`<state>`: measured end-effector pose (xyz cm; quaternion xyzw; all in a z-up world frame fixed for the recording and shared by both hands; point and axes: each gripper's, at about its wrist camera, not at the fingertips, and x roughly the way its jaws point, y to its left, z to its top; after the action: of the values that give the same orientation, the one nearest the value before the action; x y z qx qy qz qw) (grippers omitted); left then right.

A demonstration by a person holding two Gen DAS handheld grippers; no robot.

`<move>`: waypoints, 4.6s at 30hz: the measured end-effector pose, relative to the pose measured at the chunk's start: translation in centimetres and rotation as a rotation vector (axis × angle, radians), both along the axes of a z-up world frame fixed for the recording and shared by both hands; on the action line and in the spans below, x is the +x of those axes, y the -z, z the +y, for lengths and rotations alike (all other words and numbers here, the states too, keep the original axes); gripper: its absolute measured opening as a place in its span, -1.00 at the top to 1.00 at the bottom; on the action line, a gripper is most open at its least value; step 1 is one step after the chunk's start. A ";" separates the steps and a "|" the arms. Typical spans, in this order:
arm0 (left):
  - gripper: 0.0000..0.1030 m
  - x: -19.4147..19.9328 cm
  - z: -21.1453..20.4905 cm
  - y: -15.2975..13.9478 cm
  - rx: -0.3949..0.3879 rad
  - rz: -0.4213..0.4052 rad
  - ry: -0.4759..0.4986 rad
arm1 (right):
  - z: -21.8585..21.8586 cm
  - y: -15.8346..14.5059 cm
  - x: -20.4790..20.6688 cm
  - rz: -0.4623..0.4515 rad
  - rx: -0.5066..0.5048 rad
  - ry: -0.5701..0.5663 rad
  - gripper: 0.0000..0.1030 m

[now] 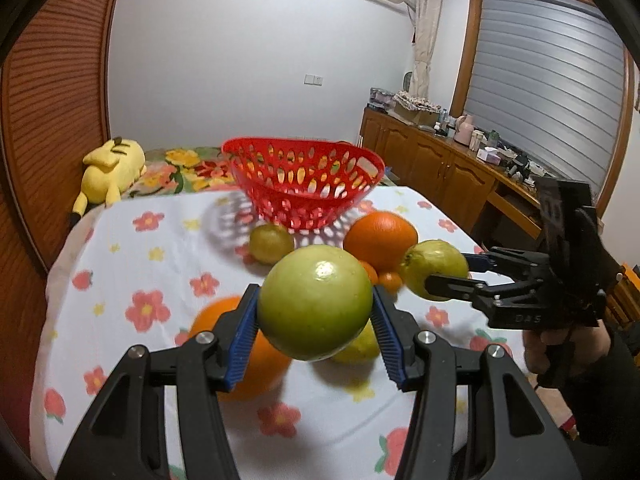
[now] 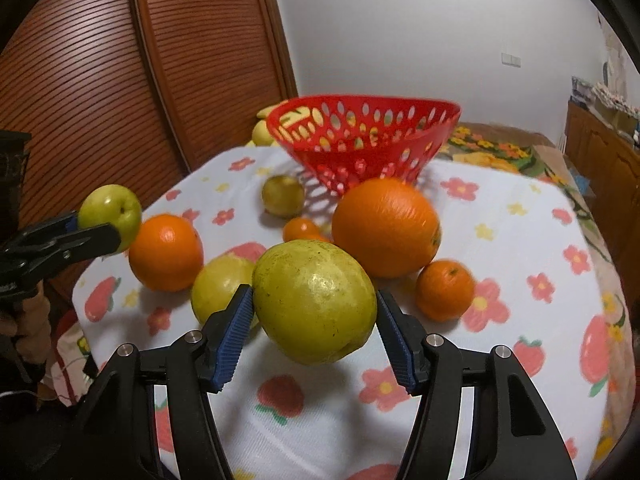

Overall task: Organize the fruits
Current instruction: 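Lift both held fruits and carry them over the red basket, then open the left tool to drop the green citrus while the right tool releases the pear into the basket, then grasp the large orange with the left tool while the right tool grasps a smaller orange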

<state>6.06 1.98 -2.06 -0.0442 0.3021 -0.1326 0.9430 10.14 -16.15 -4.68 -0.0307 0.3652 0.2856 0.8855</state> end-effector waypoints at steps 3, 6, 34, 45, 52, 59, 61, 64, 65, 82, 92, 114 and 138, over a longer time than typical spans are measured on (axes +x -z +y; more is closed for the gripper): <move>-0.03 1.3 -0.1 -0.7 0.010 -0.008 0.006 | -0.7 -1.4 0.5 -0.025 0.002 0.009 -0.22; -0.03 2.8 -0.3 -1.3 0.027 -0.017 0.012 | -1.3 -2.5 1.3 -0.045 0.000 0.015 -0.22; -0.03 18.0 -4.4 -1.2 0.178 0.140 0.051 | -0.9 -5.5 14.7 -0.053 -0.085 -0.060 -0.22; -0.04 20.1 -4.0 -0.4 0.189 0.192 0.041 | 0.9 -4.3 17.6 -0.018 -0.145 -0.108 -0.22; -0.22 20.1 -3.5 -1.1 0.167 0.162 0.036 | 1.8 -3.5 18.3 0.003 -0.180 -0.130 -0.22; -0.23 20.2 -2.5 -1.2 0.154 0.164 0.008 | 2.3 -3.0 18.9 0.009 -0.207 -0.144 -0.22; -0.23 20.1 -2.3 -1.2 0.151 0.164 0.004 | 2.5 -2.8 19.1 0.016 -0.212 -0.148 -0.22; -0.23 19.9 -1.8 -1.2 0.146 0.157 0.001 | 2.9 -2.5 19.2 0.028 -0.224 -0.157 -0.23; -0.23 19.8 -1.7 -1.2 0.145 0.154 0.000 | 3.1 -2.4 19.1 0.034 -0.229 -0.161 -0.23; -0.30 17.2 -0.1 -2.1 0.122 0.106 -0.008 | 6.1 -0.8 18.6 0.092 -0.310 -0.221 -0.23; -0.34 16.0 1.7 -2.4 0.106 0.092 -0.034 | 7.1 -0.7 19.0 0.102 -0.332 -0.212 -0.23; -0.40 9.5 2.0 -0.9 0.080 0.084 -0.019 | 0.5 -2.1 10.3 0.080 -0.136 -0.048 -0.42; -0.41 4.6 4.7 2.8 0.032 0.143 -0.059 | 1.5 1.9 10.5 0.125 -0.158 -0.017 -0.70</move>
<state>10.70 6.66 -4.90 -0.0473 0.3693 -0.0965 0.9231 20.64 -14.61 -6.59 -0.0856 0.4407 0.2646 0.8535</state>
